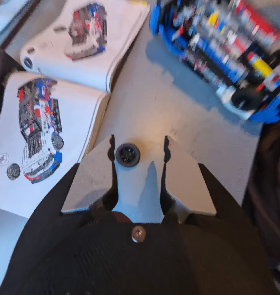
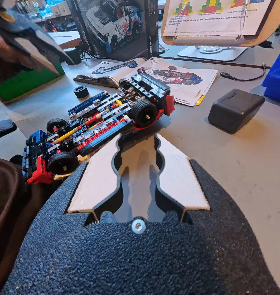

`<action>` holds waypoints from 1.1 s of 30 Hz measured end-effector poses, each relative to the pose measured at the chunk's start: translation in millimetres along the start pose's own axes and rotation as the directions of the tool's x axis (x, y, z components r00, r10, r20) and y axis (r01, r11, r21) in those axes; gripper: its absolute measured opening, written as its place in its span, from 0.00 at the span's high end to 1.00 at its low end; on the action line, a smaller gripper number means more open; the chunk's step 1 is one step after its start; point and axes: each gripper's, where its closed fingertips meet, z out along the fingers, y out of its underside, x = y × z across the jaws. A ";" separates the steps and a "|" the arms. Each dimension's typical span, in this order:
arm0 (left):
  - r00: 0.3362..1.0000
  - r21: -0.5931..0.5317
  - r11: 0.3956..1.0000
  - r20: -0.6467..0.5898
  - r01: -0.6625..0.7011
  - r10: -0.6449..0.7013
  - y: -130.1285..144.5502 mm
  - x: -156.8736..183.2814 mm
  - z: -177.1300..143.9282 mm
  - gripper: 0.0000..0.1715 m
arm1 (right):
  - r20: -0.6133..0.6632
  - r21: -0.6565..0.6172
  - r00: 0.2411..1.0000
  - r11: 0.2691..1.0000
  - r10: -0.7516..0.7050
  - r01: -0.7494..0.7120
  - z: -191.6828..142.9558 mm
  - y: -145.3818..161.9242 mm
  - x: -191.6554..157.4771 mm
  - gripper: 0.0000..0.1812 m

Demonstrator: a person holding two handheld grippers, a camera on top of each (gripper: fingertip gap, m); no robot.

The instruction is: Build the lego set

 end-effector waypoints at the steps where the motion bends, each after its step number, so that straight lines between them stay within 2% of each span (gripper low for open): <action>1: 0.999 -0.037 0.999 0.012 -0.030 0.031 15.7 -3.3 5.8 0.66 | -0.002 -0.003 1.000 1.000 -0.010 0.010 0.2 -1.4 -2.0 0.81; 4: 0.998 -0.089 0.994 0.017 -0.059 0.061 40.2 -17.8 19.4 0.64 | 0.007 -0.006 1.000 1.000 -0.015 0.016 2.8 -4.6 -9.4 0.81; 7: 0.997 -0.083 0.996 -0.066 -0.035 0.030 44.8 -19.2 30.7 0.64 | 0.050 -0.019 0.999 1.000 -0.009 0.010 6.6 -8.0 -26.3 0.78; 10: 0.992 -0.139 0.990 -0.128 -0.037 0.020 56.6 -14.6 44.3 0.66 | 0.050 -0.068 0.998 0.997 -0.043 0.046 11.7 -9.6 -40.2 0.72; 12: 0.994 -0.177 0.981 -0.089 -0.082 0.067 65.7 -18.5 51.5 0.73 | 0.037 -0.100 0.995 0.990 -0.093 0.096 15.4 -12.8 -47.0 0.71; 15: 0.994 -0.185 0.978 -0.067 -0.094 0.083 65.8 -19.6 52.6 0.74 | -0.001 -0.152 0.988 0.976 -0.156 0.154 20.7 -17.0 -52.2 0.67; 19: 0.996 -0.080 0.993 -0.034 -0.083 0.080 48.1 -12.9 58.4 0.75 | -0.014 -0.228 0.977 0.952 -0.213 0.204 32.9 -9.5 -66.2 0.64; 23: 0.997 0.156 0.986 -0.043 -0.053 0.061 4.5 3.0 66.1 0.74 | -0.101 -0.338 0.977 0.930 -0.188 0.144 47.4 13.9 -61.6 0.49; 24: 0.997 0.216 0.976 -0.069 -0.019 0.035 -7.5 7.5 67.4 0.74 | -0.116 -0.353 0.977 0.927 -0.180 0.129 49.9 18.1 -60.0 0.44; 28: 0.967 0.432 0.889 -0.251 0.149 -0.040 -51.9 26.9 67.8 0.74 | -0.150 -0.405 0.974 0.909 -0.172 0.098 50.5 24.9 -52.0 0.41; 31: 0.921 0.503 0.823 -0.383 0.266 -0.063 -74.0 35.6 65.9 0.74 | -0.175 -0.436 0.961 0.892 -0.212 0.117 43.2 22.9 -40.7 0.40; 33: 0.891 0.504 0.809 -0.451 0.303 -0.052 -80.5 41.8 66.4 0.74 | -0.191 -0.450 0.954 0.884 -0.233 0.126 38.8 21.3 -34.0 0.42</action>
